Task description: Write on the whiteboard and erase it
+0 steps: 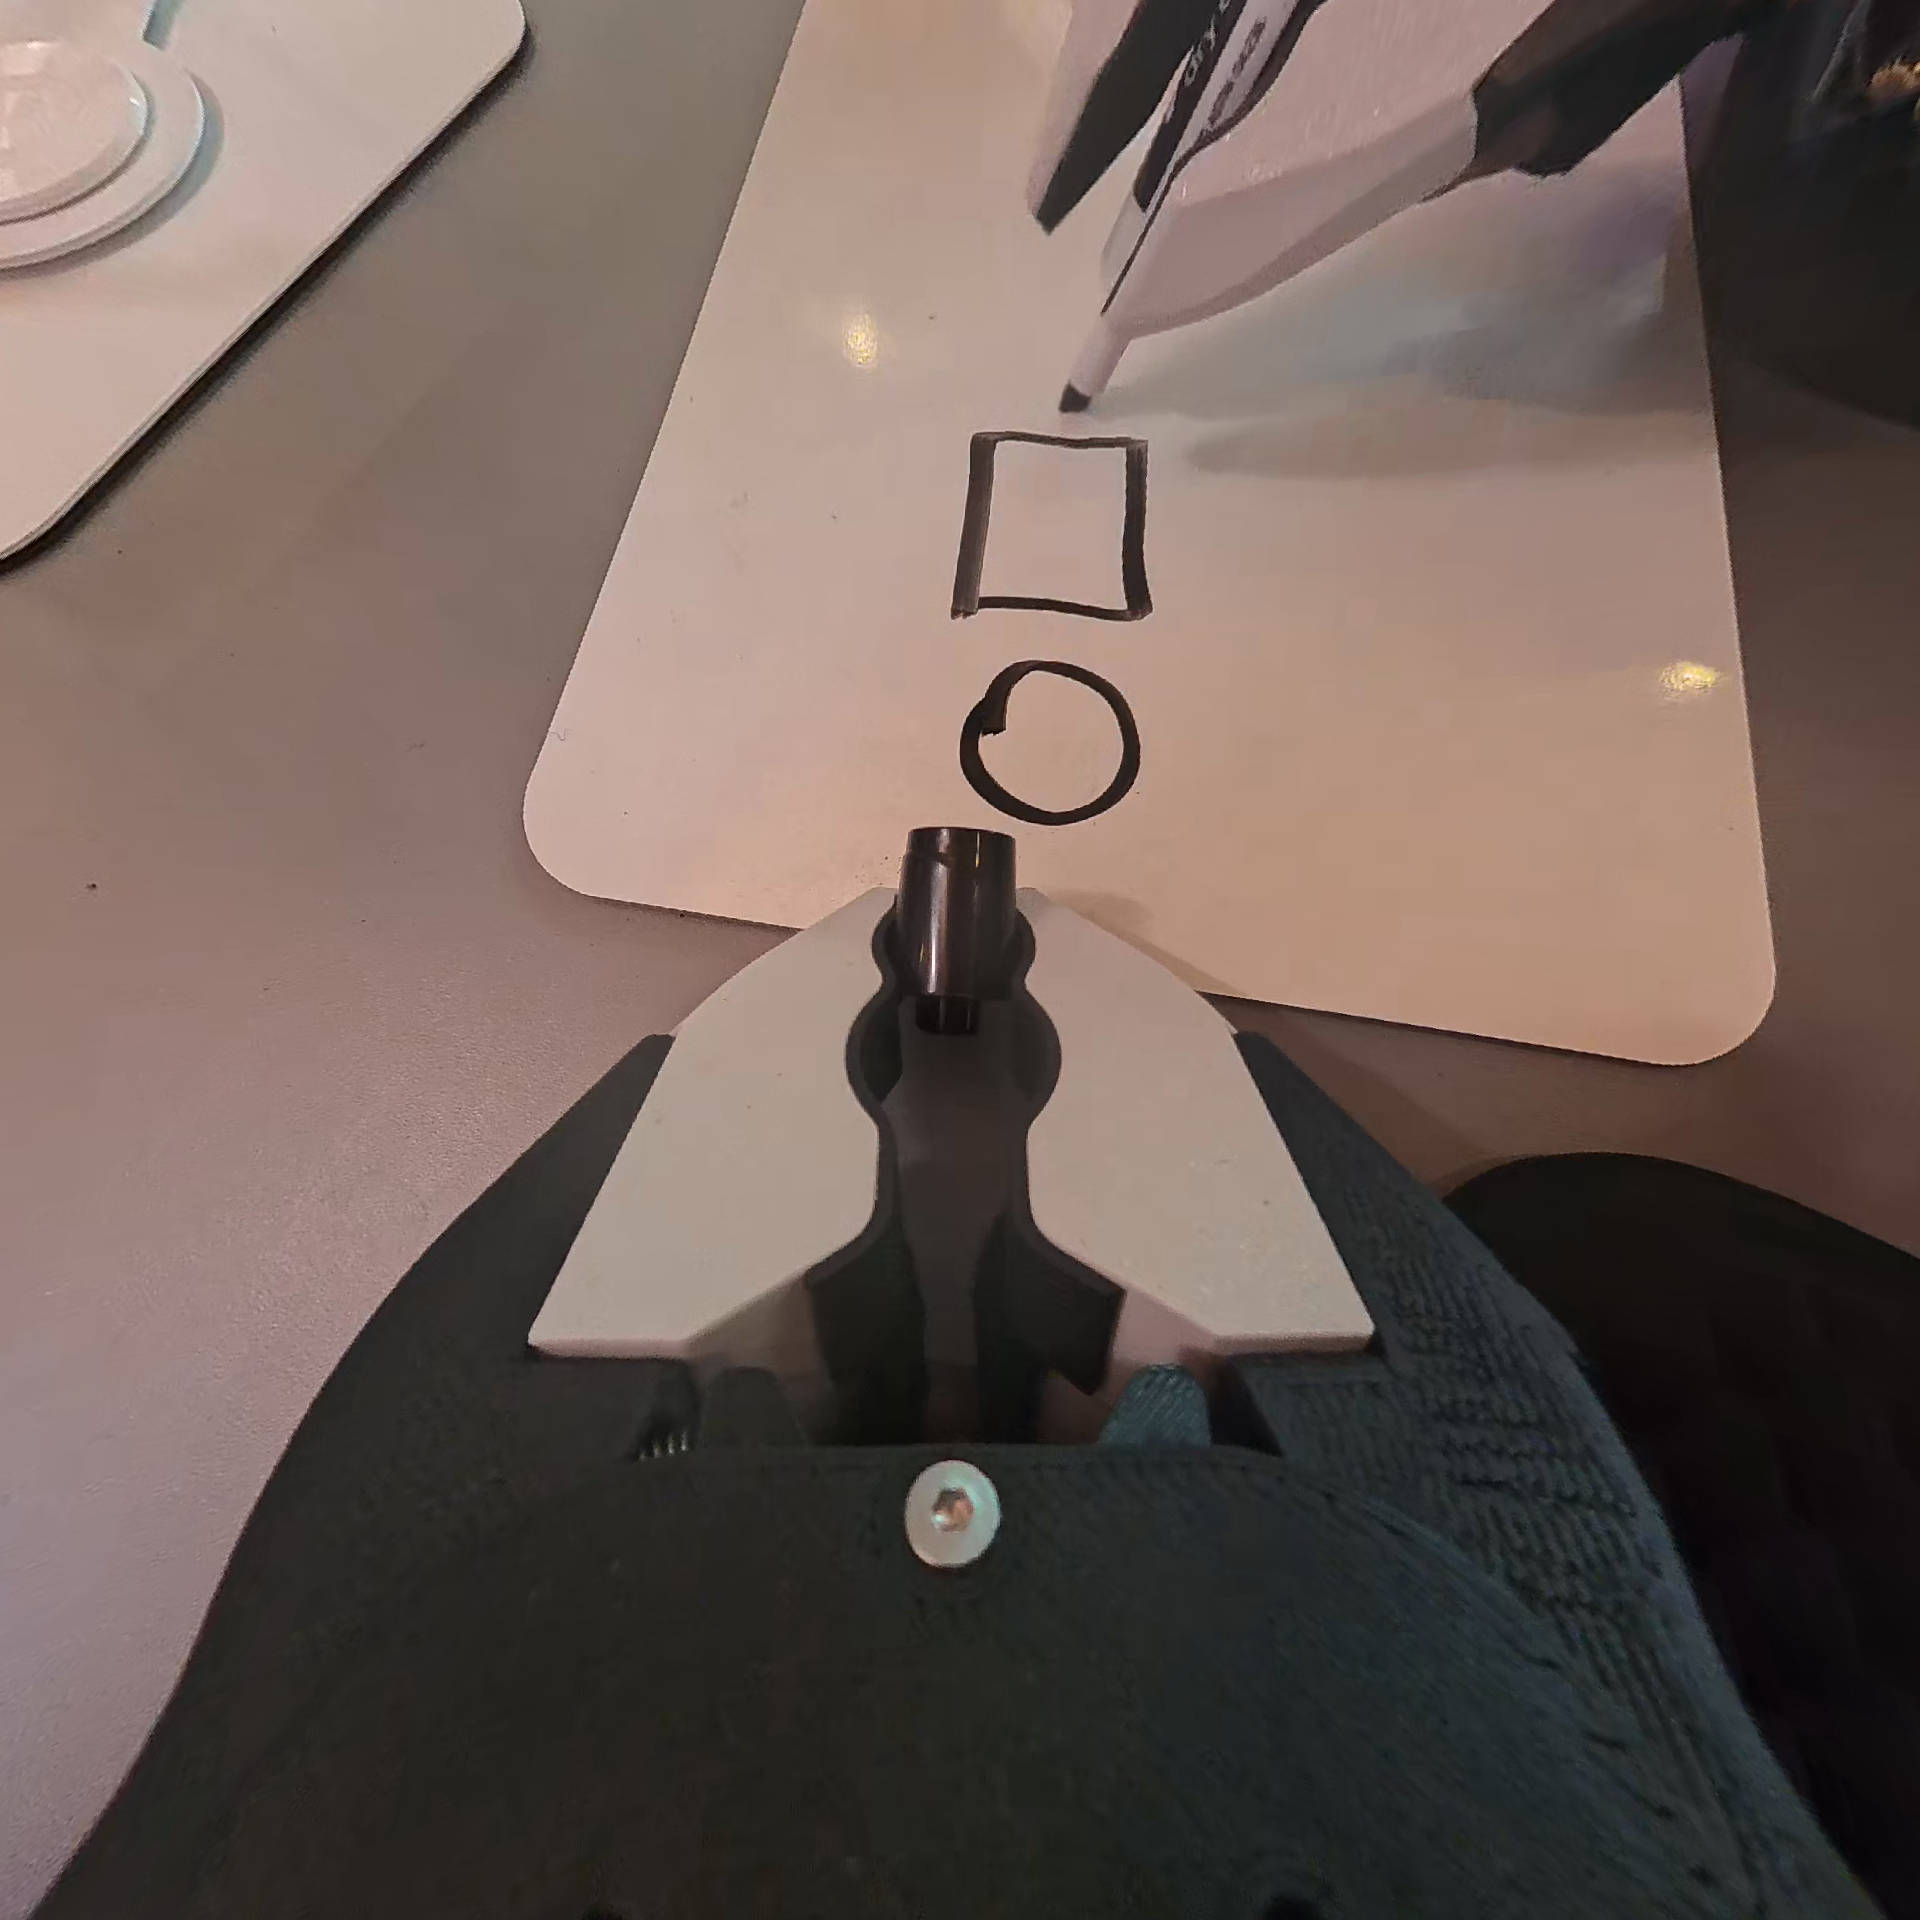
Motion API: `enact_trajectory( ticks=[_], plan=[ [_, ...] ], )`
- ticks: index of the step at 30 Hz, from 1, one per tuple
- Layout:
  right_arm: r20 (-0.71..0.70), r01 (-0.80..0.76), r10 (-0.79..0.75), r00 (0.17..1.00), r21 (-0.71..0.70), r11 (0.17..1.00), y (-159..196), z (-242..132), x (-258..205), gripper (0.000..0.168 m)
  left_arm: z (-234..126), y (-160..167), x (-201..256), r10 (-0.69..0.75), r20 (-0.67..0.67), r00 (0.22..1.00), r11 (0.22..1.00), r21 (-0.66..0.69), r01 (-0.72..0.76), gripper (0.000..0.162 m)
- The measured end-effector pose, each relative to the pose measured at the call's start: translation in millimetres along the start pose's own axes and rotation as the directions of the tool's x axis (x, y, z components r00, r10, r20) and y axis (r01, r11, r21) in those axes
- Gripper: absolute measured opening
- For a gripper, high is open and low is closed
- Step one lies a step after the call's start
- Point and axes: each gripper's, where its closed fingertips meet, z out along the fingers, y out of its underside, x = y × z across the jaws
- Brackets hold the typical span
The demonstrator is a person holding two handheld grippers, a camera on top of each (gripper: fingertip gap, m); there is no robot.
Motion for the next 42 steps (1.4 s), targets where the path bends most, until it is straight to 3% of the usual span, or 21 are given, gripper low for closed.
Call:
enact_trajectory(
  ticks=[9,18,23,30,36,42],
  plan=[
    [-0.085,-0.056,0.053,0.995,-0.036,0.998,27,-19,36,0.019,0,0,0,-0.002,-0.002,1.0,1.0,0.0,0.002,0.016],
    [-0.064,-0.026,0.024,0.998,-0.028,0.999,14,-7,27,0.019,0,0,0,0.001,0.0,1.0,1.0,0.0,-0.001,0.016],
    [-0.102,-0.046,0.04,0.994,-0.05,0.998,26,-17,37,0.019,0,0,0,0.004,0.0,1.0,1.0,0.001,-0.004,0.016],
    [-0.064,-0.047,0.043,0.997,-0.052,0.998,26,-26,13,0.019,0,0,0,0.003,-0.001,1.0,1.0,0.0,-0.003,0.016],
    [-0.16,-0.106,0.103,0.982,-0.015,0.994,29,-35,62,0.019,0,0,1,0.004,-0.002,1.0,1.0,0.0,-0.004,0.016],
    [-0.159,-0.113,0.111,0.981,-0.009,0.994,28,-25,83,0.019,0,0,1,0.0,-0.006,1.0,1.0,0.0,0.0,0.016]
  ],
)
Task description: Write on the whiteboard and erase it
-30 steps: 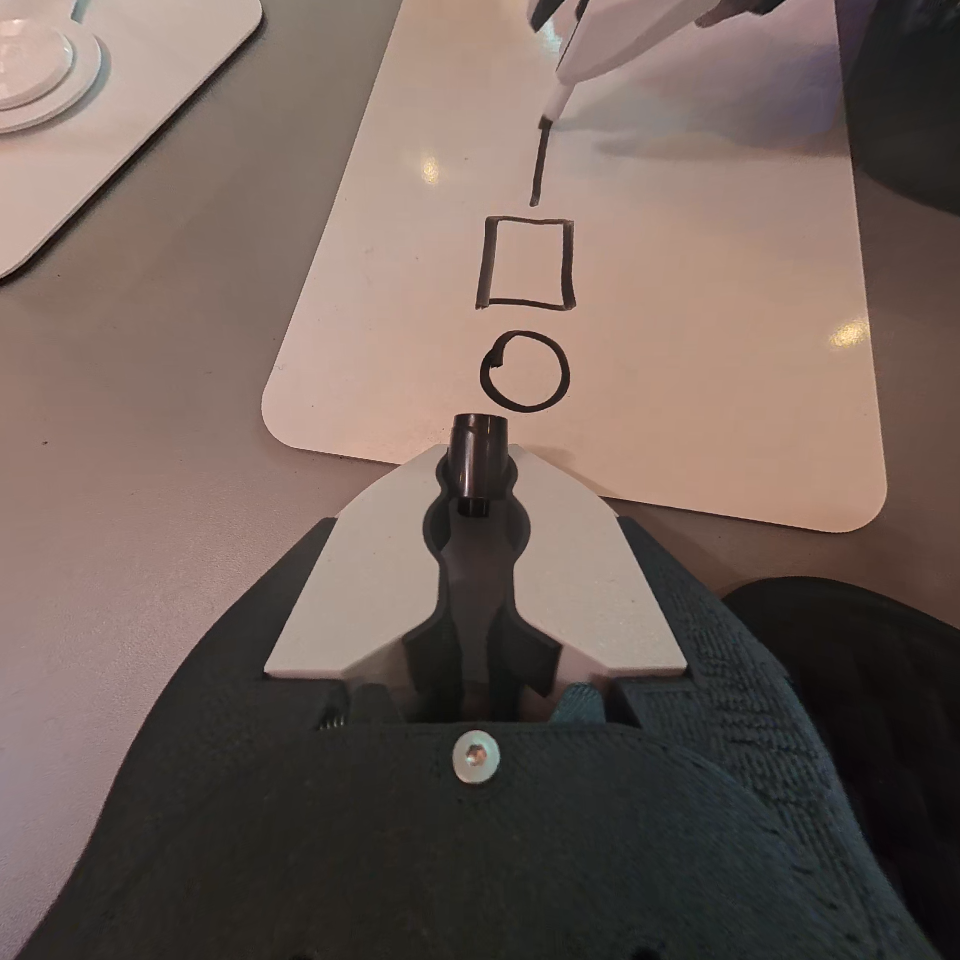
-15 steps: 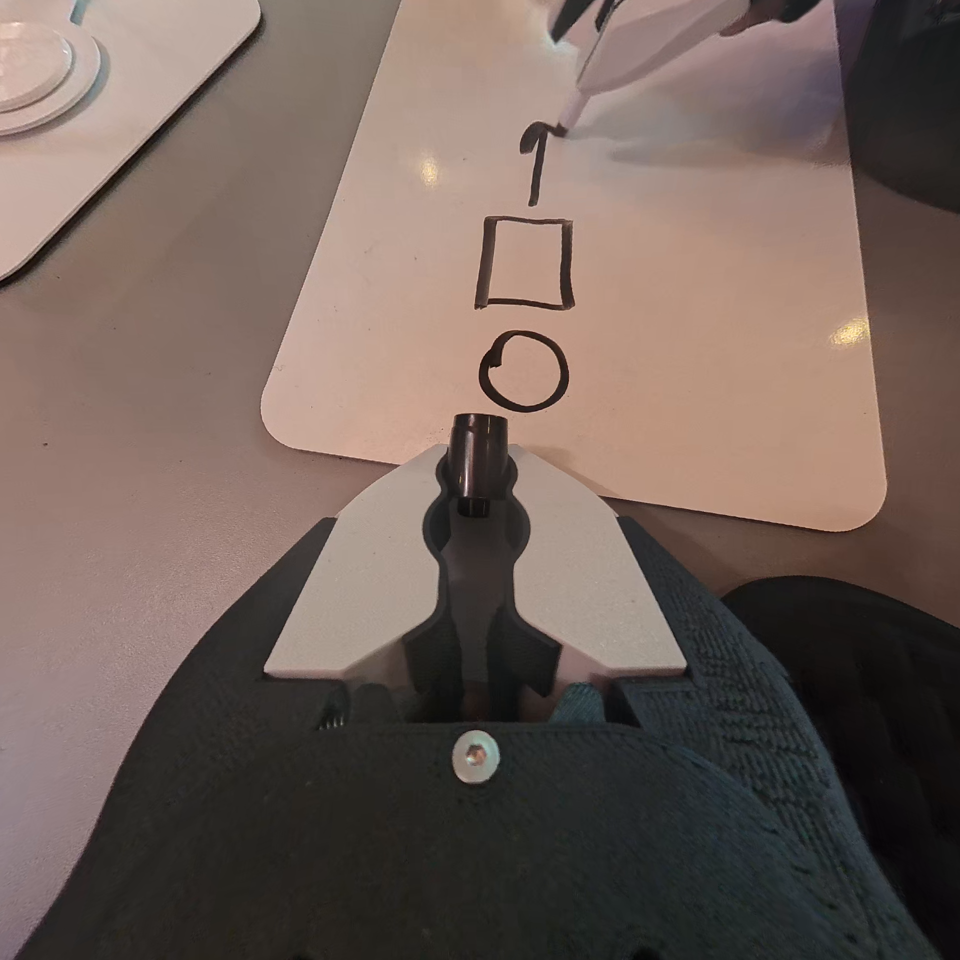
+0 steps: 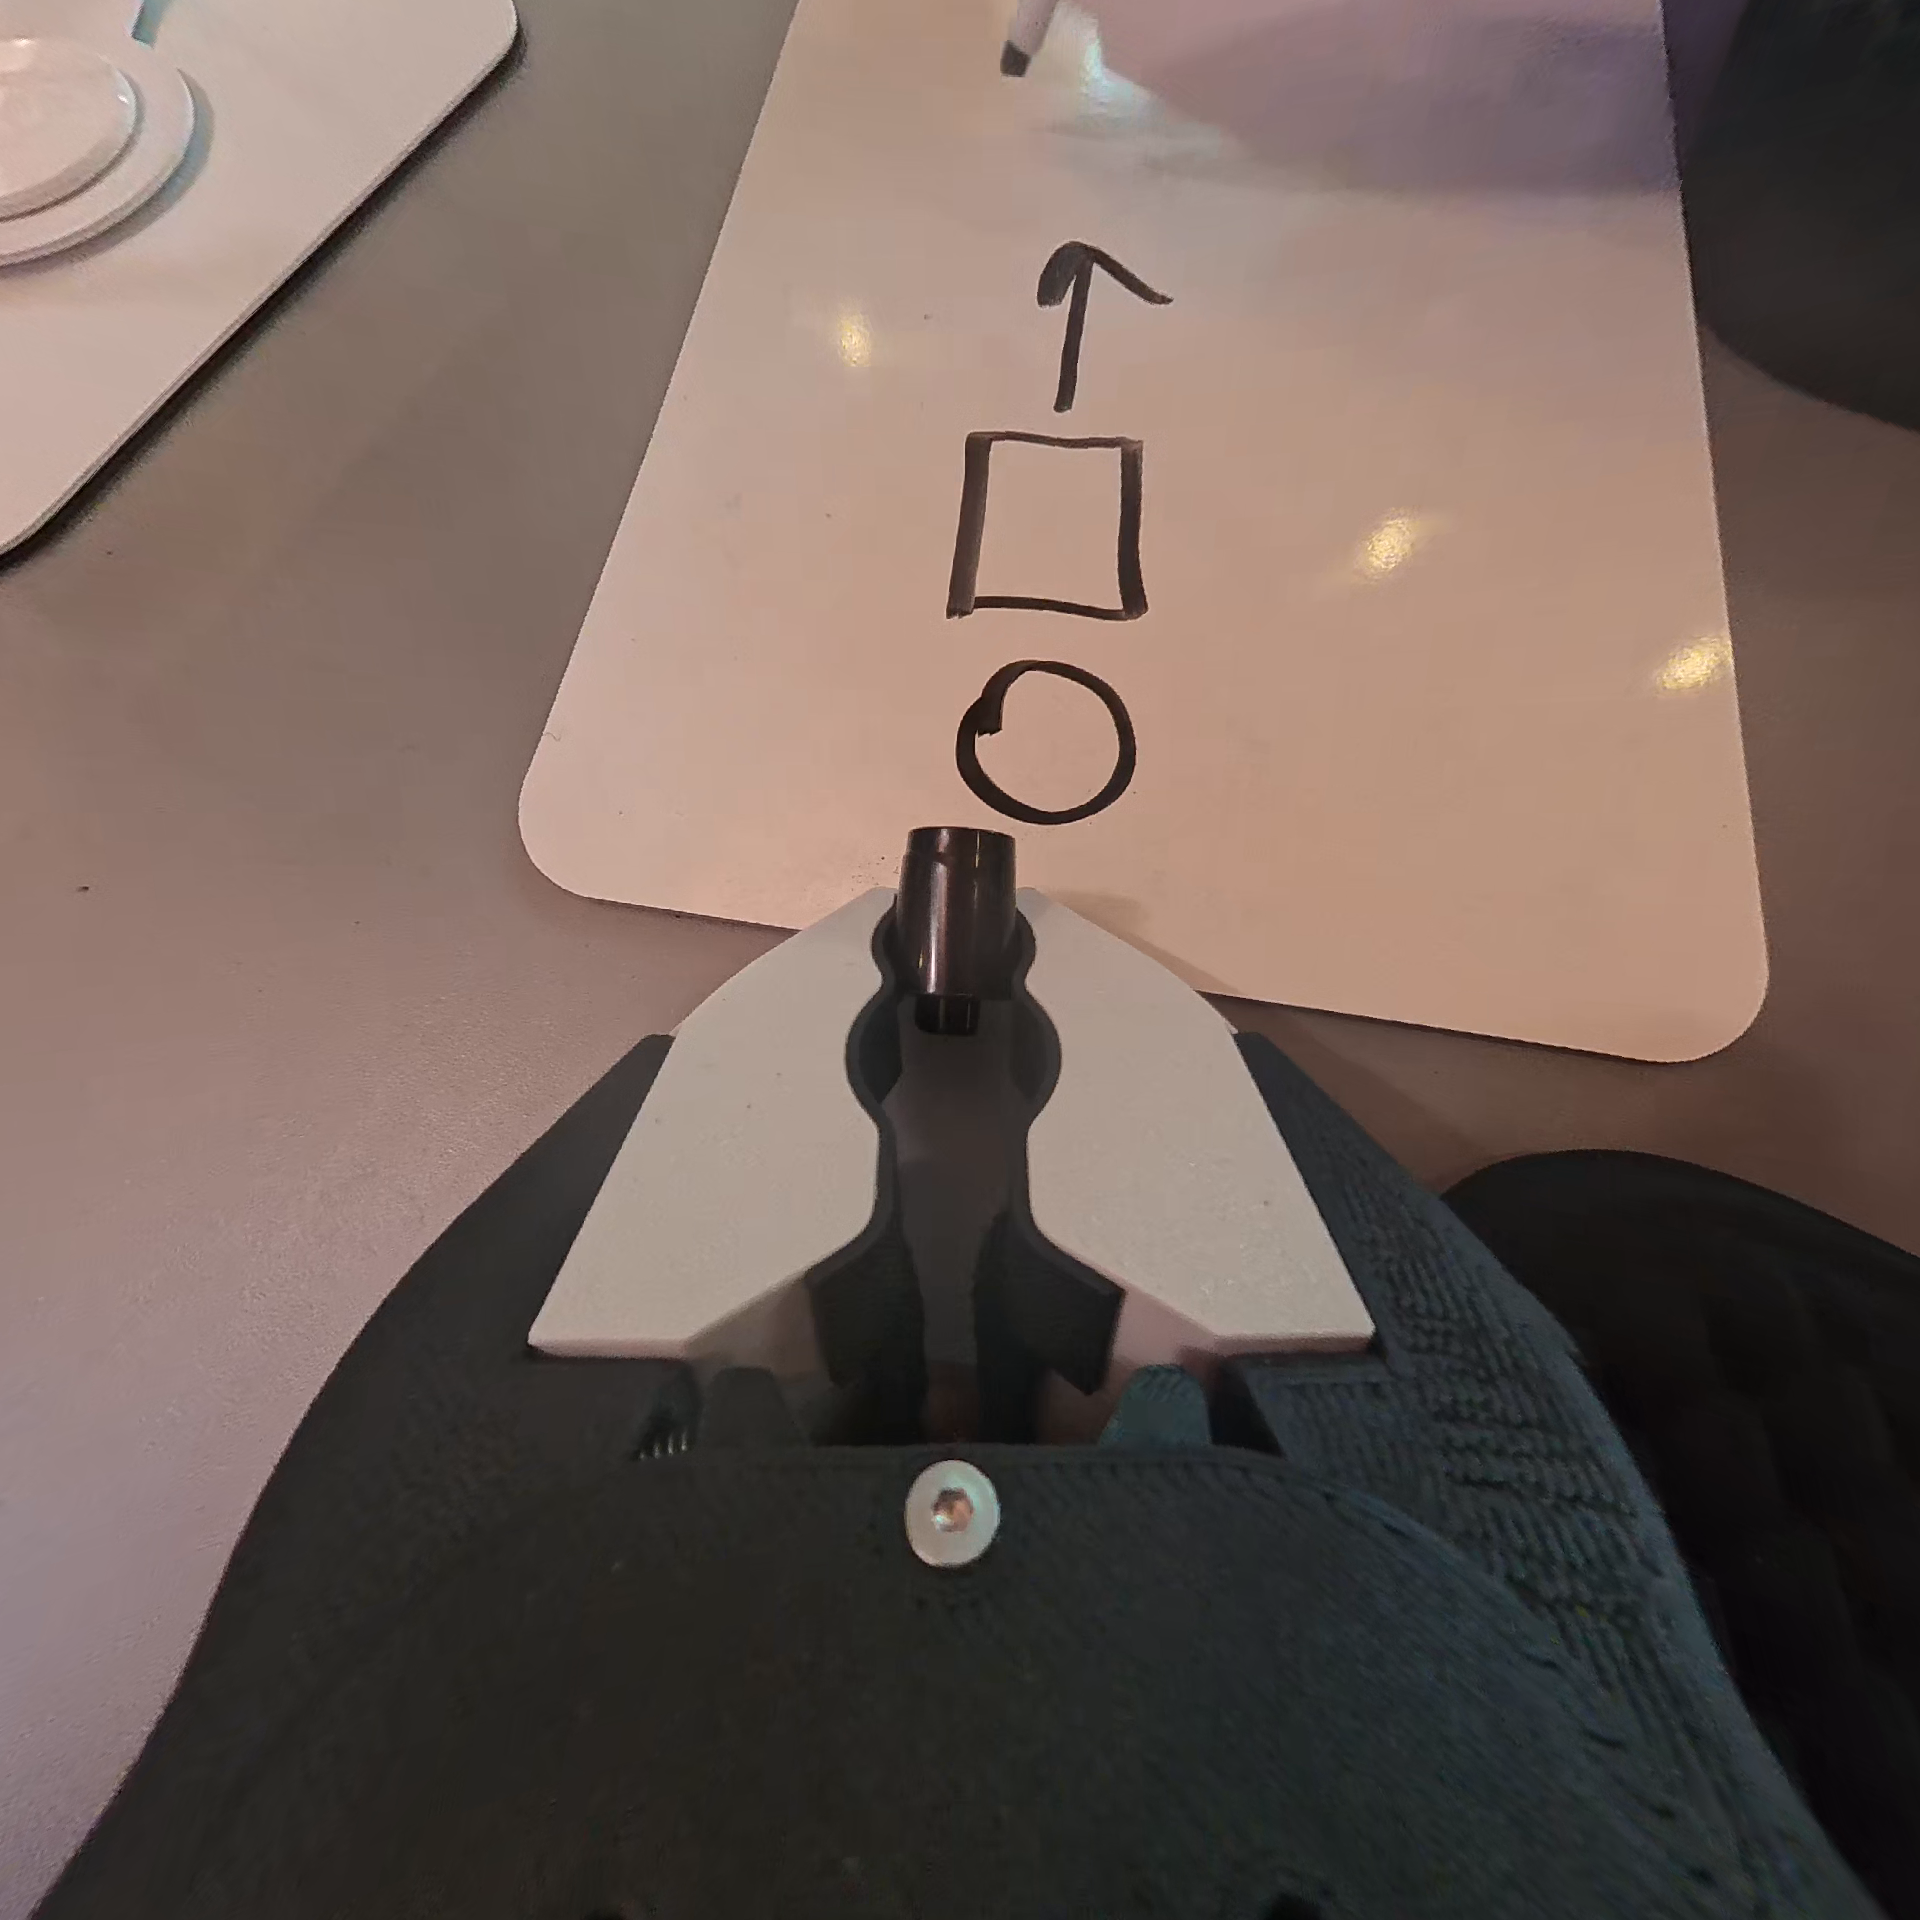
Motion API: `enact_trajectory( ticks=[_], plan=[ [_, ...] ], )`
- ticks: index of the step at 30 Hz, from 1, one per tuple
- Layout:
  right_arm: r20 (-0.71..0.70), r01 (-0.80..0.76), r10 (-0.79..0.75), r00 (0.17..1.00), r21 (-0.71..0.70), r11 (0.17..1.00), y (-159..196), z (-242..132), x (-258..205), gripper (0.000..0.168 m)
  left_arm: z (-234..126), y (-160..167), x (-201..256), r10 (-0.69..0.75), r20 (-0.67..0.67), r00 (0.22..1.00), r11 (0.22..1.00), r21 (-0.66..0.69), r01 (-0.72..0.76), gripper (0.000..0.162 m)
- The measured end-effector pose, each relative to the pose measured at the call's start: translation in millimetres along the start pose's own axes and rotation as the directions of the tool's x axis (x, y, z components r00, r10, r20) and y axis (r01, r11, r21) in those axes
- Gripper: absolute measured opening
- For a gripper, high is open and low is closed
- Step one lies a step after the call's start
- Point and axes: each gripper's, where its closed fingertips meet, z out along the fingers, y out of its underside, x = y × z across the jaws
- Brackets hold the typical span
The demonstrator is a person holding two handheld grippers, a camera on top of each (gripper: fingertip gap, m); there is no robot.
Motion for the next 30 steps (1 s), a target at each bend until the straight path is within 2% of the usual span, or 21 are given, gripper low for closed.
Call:
enact_trajectory(
  ticks=[6,13,21,25,30],
  plan=[
    [0.012,0.042,-0.042,0.999,-0.019,0.999,-5,10,-5,0.019,0,0,0,0.001,0.001,1.0,1.0,0.0,-0.001,0.017],
    [0.012,0.048,-0.047,0.999,-0.064,0.997,6,14,-5,0.019,0,0,0,0.0,0.0,1.0,1.0,0.0,0.0,0.016],
    [0.045,0.022,-0.02,0.999,-0.044,0.999,18,-17,-45,0.019,0,0,1,0.004,0.0,1.0,1.0,0.0,-0.004,0.016],
    [0.017,-0.017,0.017,1.0,0.009,1.0,9,-14,-27,0.019,0,0,1,0.007,0.003,1.0,1.0,0.001,-0.007,0.017],
    [0.016,-0.022,0.021,1.0,0.012,1.0,2,4,-3,0.019,0,0,1,0.004,-0.001,1.0,1.0,0.0,-0.004,0.017]
  ],
)
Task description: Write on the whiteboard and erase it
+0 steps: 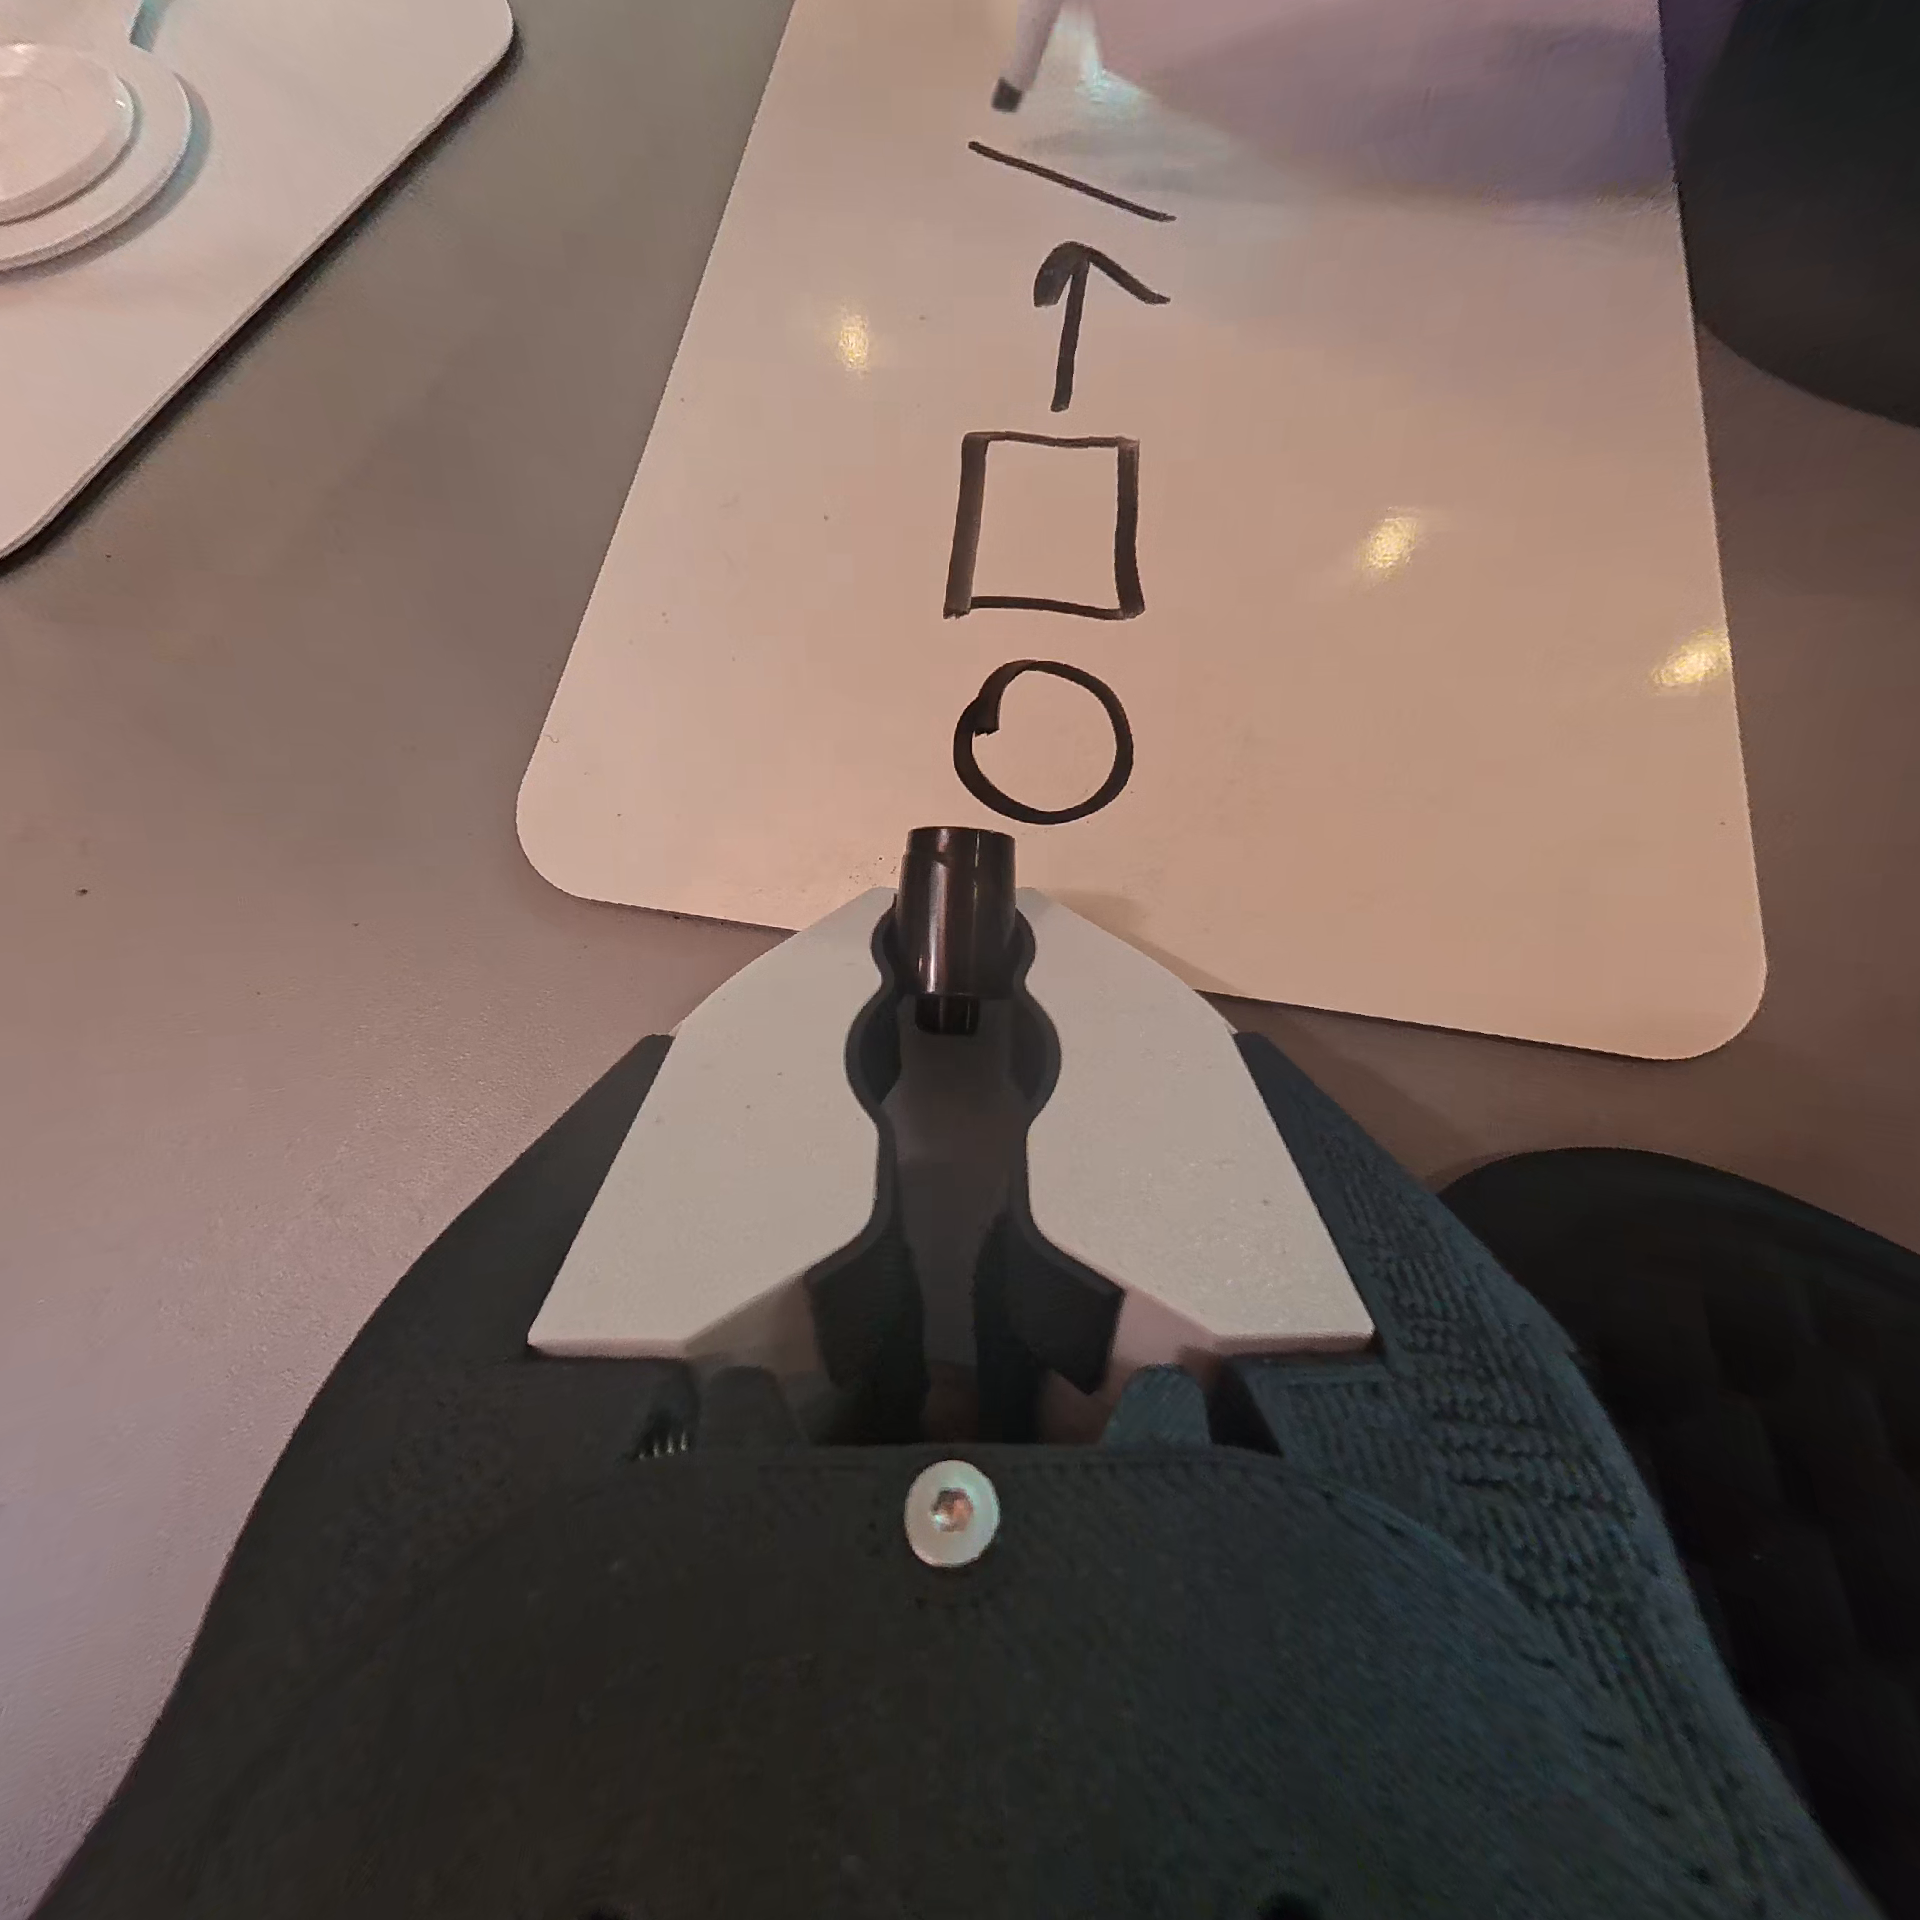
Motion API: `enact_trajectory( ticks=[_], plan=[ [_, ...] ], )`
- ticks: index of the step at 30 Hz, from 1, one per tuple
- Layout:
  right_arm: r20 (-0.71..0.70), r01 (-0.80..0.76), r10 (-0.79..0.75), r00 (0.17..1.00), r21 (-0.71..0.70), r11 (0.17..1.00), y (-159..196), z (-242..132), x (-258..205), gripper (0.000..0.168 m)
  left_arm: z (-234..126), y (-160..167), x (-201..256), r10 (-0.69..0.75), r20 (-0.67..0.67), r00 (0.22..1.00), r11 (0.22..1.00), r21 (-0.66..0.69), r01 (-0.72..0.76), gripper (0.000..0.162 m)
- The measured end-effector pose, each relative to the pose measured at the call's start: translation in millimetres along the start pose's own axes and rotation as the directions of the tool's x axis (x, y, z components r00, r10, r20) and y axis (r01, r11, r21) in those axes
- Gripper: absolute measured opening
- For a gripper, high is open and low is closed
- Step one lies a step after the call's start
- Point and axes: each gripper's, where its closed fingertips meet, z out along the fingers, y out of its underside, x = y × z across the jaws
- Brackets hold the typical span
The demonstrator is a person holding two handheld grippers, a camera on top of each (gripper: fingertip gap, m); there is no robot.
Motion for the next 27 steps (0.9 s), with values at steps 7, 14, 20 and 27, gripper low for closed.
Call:
enact_trajectory(
  ticks=[7,14,20,27],
  plan=[
    [0.007,-0.002,0.002,1.0,-0.034,0.999,11,3,3,0.019,0,0,0,-0.001,-0.003,1.0,1.0,0.0,0.001,0.016],
    [-0.037,-0.027,0.025,0.999,-0.045,0.999,37,-32,3,0.019,0,0,0,0.005,0.0,1.0,1.0,0.0,-0.005,0.017],
    [-0.026,-0.03,0.029,0.999,-0.029,0.999,36,-34,-3,0.019,0,0,0,0.002,-0.003,1.0,1.0,0.0,-0.002,0.016],
    [0.026,0.039,-0.039,0.999,0.002,0.999,16,-25,-38,0.019,0,0,0,0.002,-0.003,1.0,1.0,0.0,-0.002,0.016]
  ],
)
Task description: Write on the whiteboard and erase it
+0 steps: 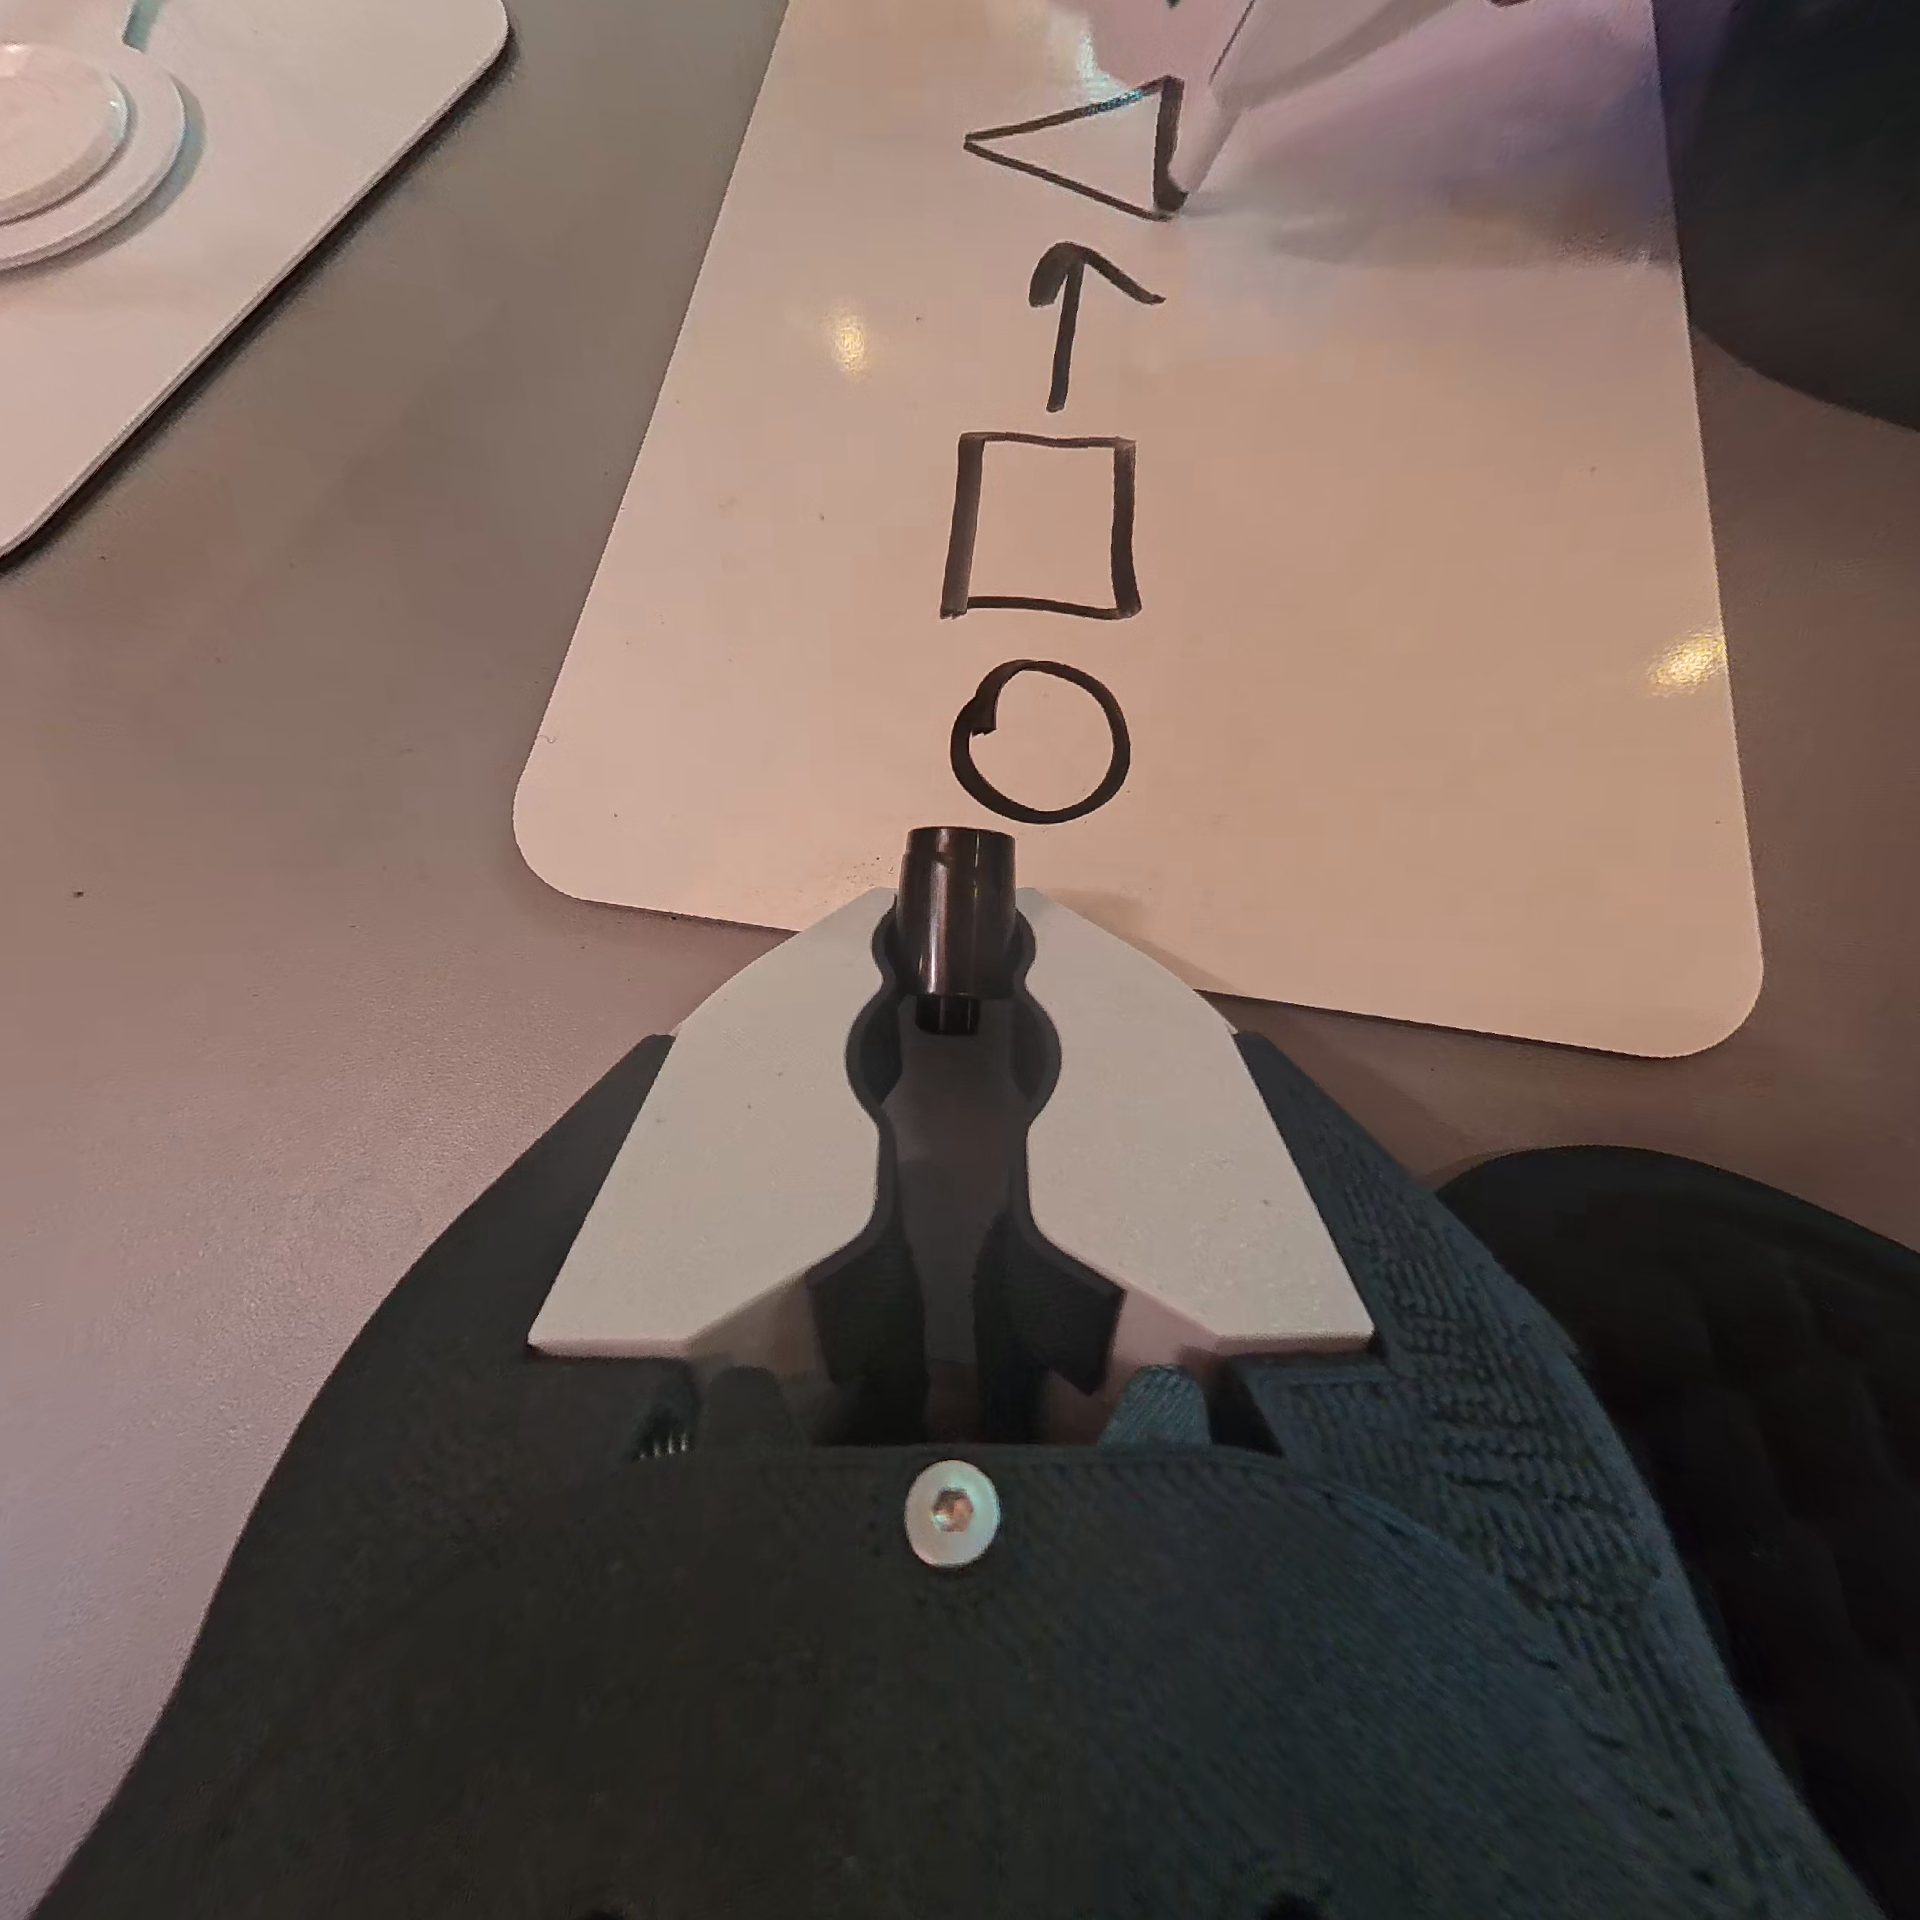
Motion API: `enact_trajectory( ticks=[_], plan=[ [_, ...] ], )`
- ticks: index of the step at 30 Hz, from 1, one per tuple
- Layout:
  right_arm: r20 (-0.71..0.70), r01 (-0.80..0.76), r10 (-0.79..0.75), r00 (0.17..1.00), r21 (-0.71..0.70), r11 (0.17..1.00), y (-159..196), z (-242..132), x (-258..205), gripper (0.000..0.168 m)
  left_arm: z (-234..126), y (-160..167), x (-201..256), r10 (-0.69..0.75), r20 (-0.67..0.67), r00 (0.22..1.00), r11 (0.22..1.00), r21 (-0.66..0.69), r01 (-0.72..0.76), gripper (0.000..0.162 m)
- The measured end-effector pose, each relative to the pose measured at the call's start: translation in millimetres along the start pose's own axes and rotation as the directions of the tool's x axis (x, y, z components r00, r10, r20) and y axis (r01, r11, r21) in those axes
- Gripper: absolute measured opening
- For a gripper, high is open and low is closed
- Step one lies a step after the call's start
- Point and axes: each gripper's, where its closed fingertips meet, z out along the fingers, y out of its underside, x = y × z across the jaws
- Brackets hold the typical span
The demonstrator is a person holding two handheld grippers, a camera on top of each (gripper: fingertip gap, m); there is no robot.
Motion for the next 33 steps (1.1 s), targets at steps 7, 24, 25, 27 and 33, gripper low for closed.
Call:
enact_trajectory(
  ticks=[7,24,25,27,33],
  plan=[
    [0.489,-0.528,0.275,0.828,0.511,0.679,-94,-73,-43,0.019,-25,-50,37,0.138,-0.139,0.981,0.932,0.354,-0.081,0.015],
    [0.649,-0.597,0.247,0.72,0.397,0.697,-116,-38,-141,0.019,-32,-60,87,0.291,-0.248,0.924,0.887,0.432,-0.163,0.015],
    [0.642,-0.589,0.251,0.725,0.389,0.708,-114,-35,-143,0.019,-30,-56,87,0.312,-0.228,0.922,0.89,0.41,-0.2,0.015],
    [0.608,-0.553,0.255,0.752,0.372,0.745,-108,-29,-146,0.019,-25,-51,83,0.323,-0.173,0.93,0.898,0.366,-0.244,0.014],
    [0.576,-0.531,0.262,0.774,0.365,0.765,-102,-24,-149,0.019,-21,-48,76,0.32,-0.105,0.941,0.904,0.33,-0.271,0.013]
  ],
)
